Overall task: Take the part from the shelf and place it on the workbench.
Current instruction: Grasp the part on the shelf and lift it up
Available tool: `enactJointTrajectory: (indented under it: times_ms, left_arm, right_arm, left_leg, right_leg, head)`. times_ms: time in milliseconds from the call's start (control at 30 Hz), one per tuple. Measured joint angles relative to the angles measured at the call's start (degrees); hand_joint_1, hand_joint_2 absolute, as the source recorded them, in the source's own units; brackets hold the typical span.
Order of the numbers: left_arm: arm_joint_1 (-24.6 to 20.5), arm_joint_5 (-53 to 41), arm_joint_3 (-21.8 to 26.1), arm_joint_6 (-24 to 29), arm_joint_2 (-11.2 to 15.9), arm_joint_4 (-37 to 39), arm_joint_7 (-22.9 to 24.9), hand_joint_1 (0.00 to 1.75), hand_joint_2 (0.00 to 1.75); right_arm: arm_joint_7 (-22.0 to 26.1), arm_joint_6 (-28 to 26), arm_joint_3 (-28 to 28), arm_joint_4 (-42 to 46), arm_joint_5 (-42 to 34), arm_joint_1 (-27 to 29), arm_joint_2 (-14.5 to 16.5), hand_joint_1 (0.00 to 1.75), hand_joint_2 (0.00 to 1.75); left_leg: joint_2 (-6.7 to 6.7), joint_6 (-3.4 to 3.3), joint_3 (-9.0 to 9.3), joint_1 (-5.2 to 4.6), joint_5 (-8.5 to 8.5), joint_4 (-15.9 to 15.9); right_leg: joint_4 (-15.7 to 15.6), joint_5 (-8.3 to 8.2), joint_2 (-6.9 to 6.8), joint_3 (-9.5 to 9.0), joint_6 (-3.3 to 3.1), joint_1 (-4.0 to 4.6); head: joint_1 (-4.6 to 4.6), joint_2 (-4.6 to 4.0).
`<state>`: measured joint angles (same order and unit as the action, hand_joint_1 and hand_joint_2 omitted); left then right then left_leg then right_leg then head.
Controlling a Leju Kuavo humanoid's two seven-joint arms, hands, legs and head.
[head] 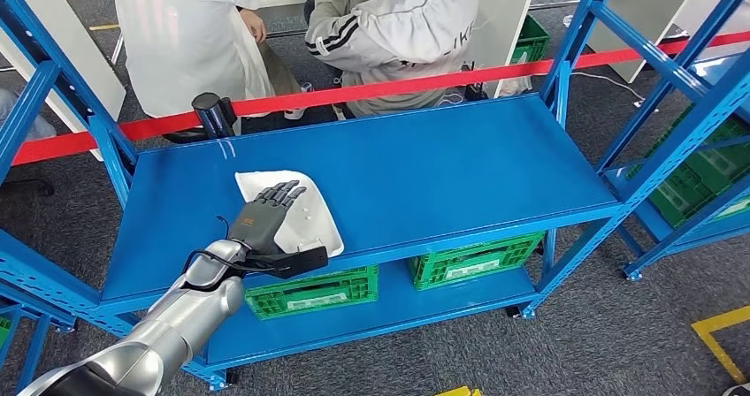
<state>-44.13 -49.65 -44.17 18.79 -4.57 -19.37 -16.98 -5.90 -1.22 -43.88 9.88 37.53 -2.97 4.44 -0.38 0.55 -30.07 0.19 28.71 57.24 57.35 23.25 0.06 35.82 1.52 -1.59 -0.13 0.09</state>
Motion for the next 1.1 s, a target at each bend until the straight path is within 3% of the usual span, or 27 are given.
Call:
enactJointTrajectory:
  times_ms: [1100]
  left_arm:
    - [0.03, -0.01, 0.00, -0.36, -0.21, -0.06, -0.35, 0.00, 1.75]
  right_arm:
    - [0.11, 0.02, -0.53, 0.00, 0.15, 0.00, 0.00, 0.00, 0.00]
  left_leg:
    - [0.00, 0.00, 0.00, 0.00, 0.00, 0.00]
  right_leg:
    - [0.00, 0.00, 0.00, 0.00, 0.00, 0.00]
  head:
    - [0.00, 0.00]
